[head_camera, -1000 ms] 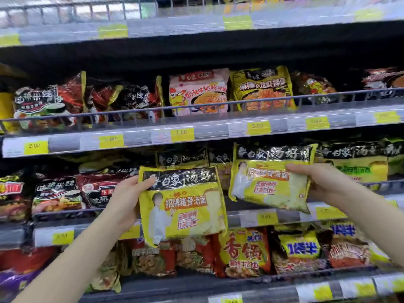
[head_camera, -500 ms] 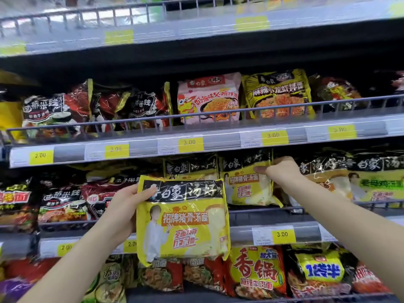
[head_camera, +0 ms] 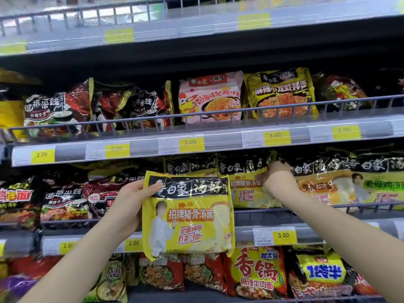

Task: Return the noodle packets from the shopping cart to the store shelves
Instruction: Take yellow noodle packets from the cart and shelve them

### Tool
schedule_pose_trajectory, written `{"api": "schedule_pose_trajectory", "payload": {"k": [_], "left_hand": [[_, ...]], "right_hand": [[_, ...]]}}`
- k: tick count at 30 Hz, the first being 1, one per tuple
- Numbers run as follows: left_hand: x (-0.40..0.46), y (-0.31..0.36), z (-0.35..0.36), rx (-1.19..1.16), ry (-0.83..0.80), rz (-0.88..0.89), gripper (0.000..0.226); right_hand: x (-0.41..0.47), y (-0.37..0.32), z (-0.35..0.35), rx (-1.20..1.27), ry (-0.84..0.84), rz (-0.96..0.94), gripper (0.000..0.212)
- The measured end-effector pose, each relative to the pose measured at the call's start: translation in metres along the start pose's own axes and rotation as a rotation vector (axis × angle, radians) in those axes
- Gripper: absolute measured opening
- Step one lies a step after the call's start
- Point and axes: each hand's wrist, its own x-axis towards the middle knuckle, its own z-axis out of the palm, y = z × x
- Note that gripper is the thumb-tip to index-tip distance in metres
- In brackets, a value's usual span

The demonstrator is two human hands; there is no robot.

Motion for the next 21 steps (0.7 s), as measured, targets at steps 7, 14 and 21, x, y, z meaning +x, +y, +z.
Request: {"api": "schedule_pose_trajectory", "payload": {"k": [7, 14, 21], "left_hand": [[0.005, -0.002, 0.003, -0.001, -0.004, 0.008, 0.026], [0.010, 0.000, 0.006, -0.007, 0.006, 0.002, 0.015], [0.013, 0.002, 0.009, -0.031, 0.053, -0.029, 0.015]], "right_hand": [[-0.013, 0.005, 0.018, -0.371, 0.340, -0.330, 0.050], [-0.028, 0.003, 0.016, -0.482, 0.388, -0.534, 0.063], [-0.071, -0.006, 0.019, 0.589, -0.394, -0.347, 0.060]]}}
